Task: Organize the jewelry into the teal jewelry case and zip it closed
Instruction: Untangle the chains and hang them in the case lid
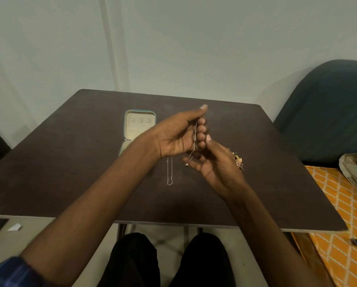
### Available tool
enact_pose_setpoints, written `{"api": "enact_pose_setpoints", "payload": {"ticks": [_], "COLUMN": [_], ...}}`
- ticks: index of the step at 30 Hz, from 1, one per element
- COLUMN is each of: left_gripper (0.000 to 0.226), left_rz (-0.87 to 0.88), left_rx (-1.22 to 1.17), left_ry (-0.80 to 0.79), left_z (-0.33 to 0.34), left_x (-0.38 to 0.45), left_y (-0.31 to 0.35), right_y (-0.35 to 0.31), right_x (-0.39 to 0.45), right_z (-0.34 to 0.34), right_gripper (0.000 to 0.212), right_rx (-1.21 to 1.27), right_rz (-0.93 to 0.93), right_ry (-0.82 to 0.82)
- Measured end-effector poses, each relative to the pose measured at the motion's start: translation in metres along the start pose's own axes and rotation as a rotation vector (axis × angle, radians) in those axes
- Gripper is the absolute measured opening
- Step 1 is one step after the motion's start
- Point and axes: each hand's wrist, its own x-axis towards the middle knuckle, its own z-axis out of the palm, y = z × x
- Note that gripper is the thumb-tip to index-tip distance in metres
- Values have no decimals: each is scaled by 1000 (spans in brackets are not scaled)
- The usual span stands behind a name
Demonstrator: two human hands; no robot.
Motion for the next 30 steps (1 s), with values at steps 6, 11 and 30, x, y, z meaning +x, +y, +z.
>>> {"api": "enact_pose_setpoints", "payload": {"ticks": [6,11,30], "left_gripper": [42,44,49], "left_rz": [-20,-10,93], "left_rx": [118,150,391], "left_ry": [90,164,234], "left_z": [-1,-4,-10], "left_x": [-3,-3,-5], "left_y": [4,5,7], "right_y": [4,2,8], "right_x": [1,0,0], "right_z": [-3,0,9], "right_gripper": [11,9,15], "right_rx": [-18,36,72], "right_rz": [31,82,92], "right_ry": [23,28,48]}}
